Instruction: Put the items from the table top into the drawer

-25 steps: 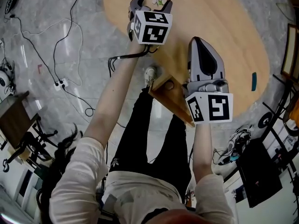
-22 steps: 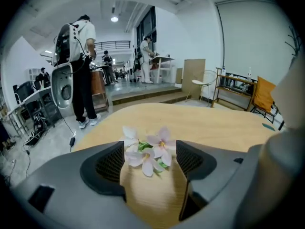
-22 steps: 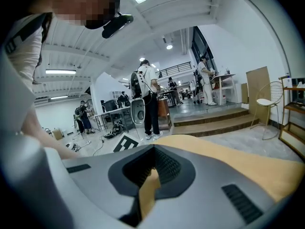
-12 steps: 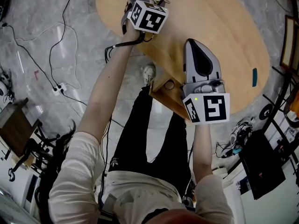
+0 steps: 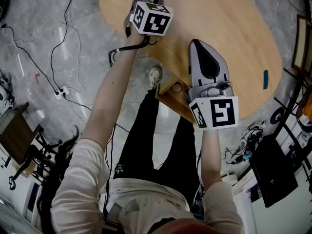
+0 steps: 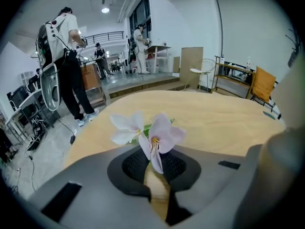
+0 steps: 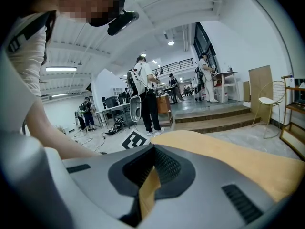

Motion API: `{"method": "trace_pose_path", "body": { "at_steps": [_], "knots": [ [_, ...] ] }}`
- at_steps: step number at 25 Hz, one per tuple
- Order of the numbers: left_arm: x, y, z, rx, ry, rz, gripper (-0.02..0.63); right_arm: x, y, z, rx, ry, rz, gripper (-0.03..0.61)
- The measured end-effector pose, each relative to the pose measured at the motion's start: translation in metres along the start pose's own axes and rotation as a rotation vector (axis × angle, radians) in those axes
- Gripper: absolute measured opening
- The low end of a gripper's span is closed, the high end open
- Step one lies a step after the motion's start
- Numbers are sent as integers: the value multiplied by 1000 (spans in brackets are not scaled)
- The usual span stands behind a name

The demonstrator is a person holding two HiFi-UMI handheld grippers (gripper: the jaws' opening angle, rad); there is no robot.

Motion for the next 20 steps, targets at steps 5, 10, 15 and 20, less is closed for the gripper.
{"method": "trace_pose_path", "body": {
  "at_steps": [5, 10, 15, 20],
  "knots": [
    [2, -26, 25, -101, -48, -3, 44, 0, -6, 8, -15, -6, 8, 5],
    [-9, -54, 82, -247, -117, 3, 44, -4, -11, 26, -56, 0, 3, 5],
    [-38, -62, 165, -347, -191, 66, 44, -1, -19, 57, -106, -11, 15, 5],
    [-80, -57, 246, -408, -261, 149, 44, -2, -24, 102, -135, -37, 55, 5]
  ]
}}
Point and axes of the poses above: the fingertips, and each gripper's own axes: z backward along the fingers, x to its left, y out of its underside, the point moved 8 cm from there along z, backward along the fingers, and after that the axes turned 13 degrees about -z, right-handed, at the moved point
